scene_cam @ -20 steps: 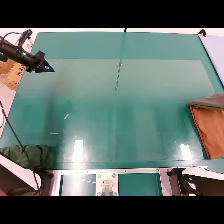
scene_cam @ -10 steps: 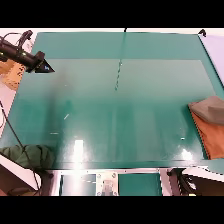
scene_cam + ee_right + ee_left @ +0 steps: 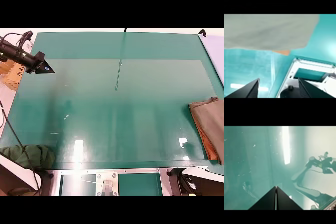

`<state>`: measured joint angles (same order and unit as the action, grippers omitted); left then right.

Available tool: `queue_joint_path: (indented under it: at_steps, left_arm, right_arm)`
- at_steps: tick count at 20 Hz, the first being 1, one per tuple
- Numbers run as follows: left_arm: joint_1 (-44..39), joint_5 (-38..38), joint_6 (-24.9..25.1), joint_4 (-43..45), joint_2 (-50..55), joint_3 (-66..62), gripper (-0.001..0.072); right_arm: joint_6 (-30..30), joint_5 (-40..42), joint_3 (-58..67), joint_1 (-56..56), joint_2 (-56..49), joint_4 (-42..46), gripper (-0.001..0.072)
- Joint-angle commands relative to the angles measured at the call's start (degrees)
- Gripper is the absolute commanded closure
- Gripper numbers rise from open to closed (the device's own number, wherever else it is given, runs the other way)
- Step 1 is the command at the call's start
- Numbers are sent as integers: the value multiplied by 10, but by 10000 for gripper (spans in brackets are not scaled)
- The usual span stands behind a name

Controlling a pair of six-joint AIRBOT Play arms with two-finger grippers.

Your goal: Fold the shirts.

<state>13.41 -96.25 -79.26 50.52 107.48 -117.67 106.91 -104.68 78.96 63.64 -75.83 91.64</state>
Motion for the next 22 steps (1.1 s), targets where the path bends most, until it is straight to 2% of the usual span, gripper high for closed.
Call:
queue_joint_path:
  at_steps: [1,2,3,4,7,10,13,16,19,22]
  left_arm:
    - [0,9,-4,-15,-1,0,684]
    - [0,11,-7,-31,-2,0,684]
    - [0,16,-9,-40,-9,0,684]
    - [0,25,-8,-42,-20,0,684]
    - [0,49,-8,-20,-79,22,685]
    - [-8,59,-2,30,-165,113,685]
    - [-40,97,2,95,-282,276,684]
    - [-83,149,1,99,-400,462,684]
    - [-121,179,-19,99,-482,586,684]
    - [-127,171,-40,99,-502,610,683]
  right_arm:
    - [15,8,34,-19,-7,-35,174]
    - [15,26,56,-36,-10,-70,314]
    - [4,49,73,-57,-10,-104,584]
    - [-8,78,87,-82,-10,-134,691]
    - [-40,158,96,-185,-10,-198,694]
    - [-80,217,55,-318,12,-211,695]
    - [-95,304,-68,-457,67,-211,695]
    - [-95,380,-193,-576,107,-212,695]
    - [-95,418,-233,-635,109,-212,695]
    - [-95,444,-233,-655,109,-212,694]
